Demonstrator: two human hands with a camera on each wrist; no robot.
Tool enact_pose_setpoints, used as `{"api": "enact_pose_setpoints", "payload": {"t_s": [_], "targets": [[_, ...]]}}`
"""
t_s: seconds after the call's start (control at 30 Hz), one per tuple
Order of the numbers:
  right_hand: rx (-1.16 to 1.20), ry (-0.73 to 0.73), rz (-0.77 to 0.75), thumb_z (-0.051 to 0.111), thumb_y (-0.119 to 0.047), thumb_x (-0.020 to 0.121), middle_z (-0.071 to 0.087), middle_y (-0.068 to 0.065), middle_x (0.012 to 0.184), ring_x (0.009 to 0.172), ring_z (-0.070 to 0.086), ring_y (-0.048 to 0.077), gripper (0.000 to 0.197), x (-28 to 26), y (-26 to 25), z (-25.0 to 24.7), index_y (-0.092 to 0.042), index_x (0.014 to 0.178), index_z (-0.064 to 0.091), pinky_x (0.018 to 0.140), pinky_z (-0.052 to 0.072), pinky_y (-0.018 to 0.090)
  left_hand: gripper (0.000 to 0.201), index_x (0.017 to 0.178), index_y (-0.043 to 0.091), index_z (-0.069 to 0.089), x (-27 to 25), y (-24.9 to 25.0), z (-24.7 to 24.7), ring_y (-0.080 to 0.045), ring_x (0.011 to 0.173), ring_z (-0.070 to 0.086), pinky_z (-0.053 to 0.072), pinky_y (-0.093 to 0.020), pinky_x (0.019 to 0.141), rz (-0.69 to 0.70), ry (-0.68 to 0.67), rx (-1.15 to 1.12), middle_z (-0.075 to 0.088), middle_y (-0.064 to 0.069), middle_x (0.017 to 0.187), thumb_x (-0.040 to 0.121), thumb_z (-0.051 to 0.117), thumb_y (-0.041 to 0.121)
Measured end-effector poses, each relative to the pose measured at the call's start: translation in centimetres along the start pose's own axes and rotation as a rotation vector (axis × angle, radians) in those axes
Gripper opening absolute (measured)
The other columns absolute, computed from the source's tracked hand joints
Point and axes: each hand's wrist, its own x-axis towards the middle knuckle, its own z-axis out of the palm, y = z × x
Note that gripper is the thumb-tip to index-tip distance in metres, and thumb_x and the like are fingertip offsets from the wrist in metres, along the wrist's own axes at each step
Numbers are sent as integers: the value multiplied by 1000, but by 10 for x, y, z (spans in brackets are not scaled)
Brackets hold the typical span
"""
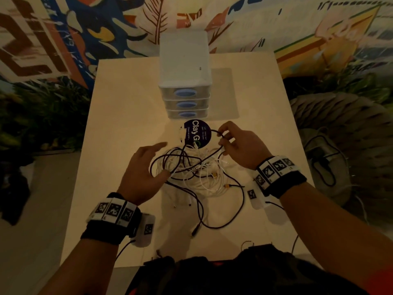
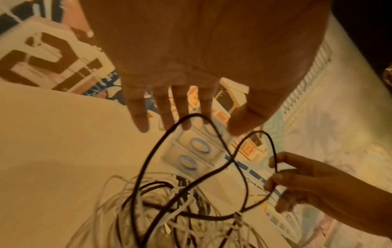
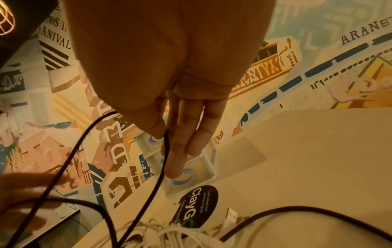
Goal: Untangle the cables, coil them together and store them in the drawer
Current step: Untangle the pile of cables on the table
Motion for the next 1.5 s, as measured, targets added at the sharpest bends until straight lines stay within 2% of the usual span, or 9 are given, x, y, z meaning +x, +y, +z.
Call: {"api": "enact_pose_setpoints", "payload": {"t_s": [0.23, 0.4, 0.63, 0.73, 1.03, 1.13, 1.3, 1.37, 1.5], "targets": [[64, 51, -7, 57, -28, 101, 70, -13, 104, 66, 71, 1, 19, 4, -13, -2, -34, 117, 48, 76, 59, 39, 29, 95, 36, 79, 13, 34, 22, -29, 106, 54, 41, -40, 80, 188, 197, 424, 68, 7, 109, 89, 59, 57], [36, 250, 67, 80, -50, 78, 56, -12, 98, 71, 61, 4, 56, -11, -17, 3, -35, 113, 40, 62, 52, 27, 29, 99, 31, 80, 19, 47, 11, -18, 83, 60, 46, -39, 72, 252, 263, 212, 71, 9, 83, 94, 60, 52], [112, -329, -261, 66, -49, 94, 55, -17, 122, 99, 54, -7, 39, -32, -62, 36, -28, 127, 62, 88, 48, 13, 20, 99, 21, 80, 21, 75, 3, -10, 63, 70, 56, -25, 64, 74, 176, -360, 77, 8, 78, 92, 69, 35], [28, -374, -240, 57, -38, 101, 68, -4, 110, 90, 62, 6, 28, -30, -62, 46, -20, 114, 73, 87, 53, 35, 21, 101, 19, 78, 21, 78, 1, -13, 61, 69, 55, -23, 61, 65, 169, -473, 77, 6, 81, 93, 65, 34], [746, -95, -40, 54, -21, 103, 73, 14, 97, 91, 74, 33, 18, -30, -63, 13, -11, 100, 68, 84, 61, 51, 37, 124, 43, 63, -5, 43, 27, 4, 93, 68, 56, -31, 88, 126, -525, -123, 73, 23, 102, 92, 58, 62], [895, -33, 35, 50, -20, 104, 71, 18, 97, 91, 73, 40, 22, -23, -63, 0, -3, 102, 63, 79, 62, 43, 21, 115, 34, 70, -11, 44, 37, 0, 80, 70, 59, -35, 79, 148, -463, -102, 75, 18, 90, 101, 55, 42], [1005, -41, 60, 48, -19, 105, 70, 19, 96, 90, 73, 38, 24, -27, -61, 7, 1, 102, 60, 75, 62, 40, 43, 123, 46, 58, -3, 57, 36, 5, 74, 67, 56, -23, 70, 94, -304, -109, 71, 23, 85, 85, 60, 66], [1036, -85, 64, 49, -20, 104, 72, 14, 94, 89, 74, 34, 23, -31, -63, 15, -1, 99, 61, 75, 62, 37, 17, 104, 52, 65, 0, 58, 40, 3, 70, 67, 55, -28, 69, 108, -297, -113, 69, 30, 78, 89, 62, 59], [1022, -65, 57, 57, -28, 98, 73, 9, 98, 91, 74, 28, 21, -33, -58, 22, -9, 103, 64, 78, 61, 34, 14, 99, 32, 76, -1, 59, 44, -3, 65, 69, 59, -30, 68, 59, -264, -214, 75, 20, 81, 96, 64, 39]]}}
